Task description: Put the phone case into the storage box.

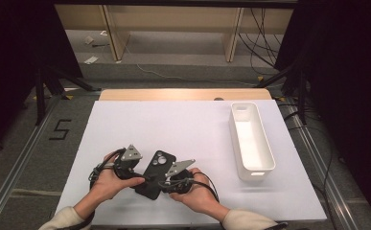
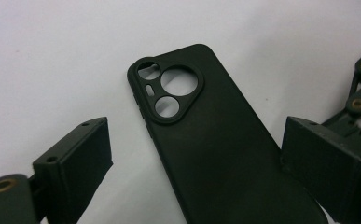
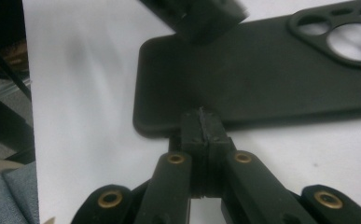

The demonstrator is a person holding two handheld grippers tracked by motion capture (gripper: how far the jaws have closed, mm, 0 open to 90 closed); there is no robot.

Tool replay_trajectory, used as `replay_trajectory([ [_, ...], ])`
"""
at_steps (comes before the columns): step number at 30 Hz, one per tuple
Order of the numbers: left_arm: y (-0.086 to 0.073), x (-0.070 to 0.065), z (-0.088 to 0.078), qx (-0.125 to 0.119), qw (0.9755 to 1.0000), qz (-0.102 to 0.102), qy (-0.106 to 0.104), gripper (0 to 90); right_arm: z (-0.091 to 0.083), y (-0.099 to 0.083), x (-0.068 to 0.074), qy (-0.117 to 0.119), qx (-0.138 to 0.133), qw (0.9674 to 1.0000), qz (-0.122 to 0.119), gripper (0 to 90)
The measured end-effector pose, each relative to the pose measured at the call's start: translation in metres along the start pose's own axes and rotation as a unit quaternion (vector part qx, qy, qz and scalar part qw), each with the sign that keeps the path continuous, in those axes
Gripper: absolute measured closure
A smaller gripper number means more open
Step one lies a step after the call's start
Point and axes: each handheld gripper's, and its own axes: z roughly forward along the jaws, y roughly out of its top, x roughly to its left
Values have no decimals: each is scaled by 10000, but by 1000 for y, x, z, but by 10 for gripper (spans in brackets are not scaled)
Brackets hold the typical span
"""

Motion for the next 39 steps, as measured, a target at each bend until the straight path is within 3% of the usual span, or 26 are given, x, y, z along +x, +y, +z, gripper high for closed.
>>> replay_trajectory([
  [6,1,0,-1,-56,10000,19,20,38,-27,1,-15,-321,-389,9986,-181,779],
  [11,2,0,-2,-127,9999,51,29,0,-60,2,-35,-628,-909,9935,-284,586],
  [19,2,-1,-2,-138,9998,17,119,0,-104,-11,-52,-810,-1561,9840,-293,293],
  [20,2,-1,-2,-138,9998,17,119,0,-104,-11,-52,-810,-1561,9840,-293,293],
  [22,2,-1,-2,-134,9998,24,118,0,-118,-18,-54,-828,-1755,9804,-352,245],
  [28,2,-1,-1,-101,9999,43,133,0,-147,-37,-54,-895,-1980,9751,-439,178],
  [39,3,-6,4,56,9999,-31,148,0,-163,-60,-52,-1109,-1987,9726,-469,159],
])
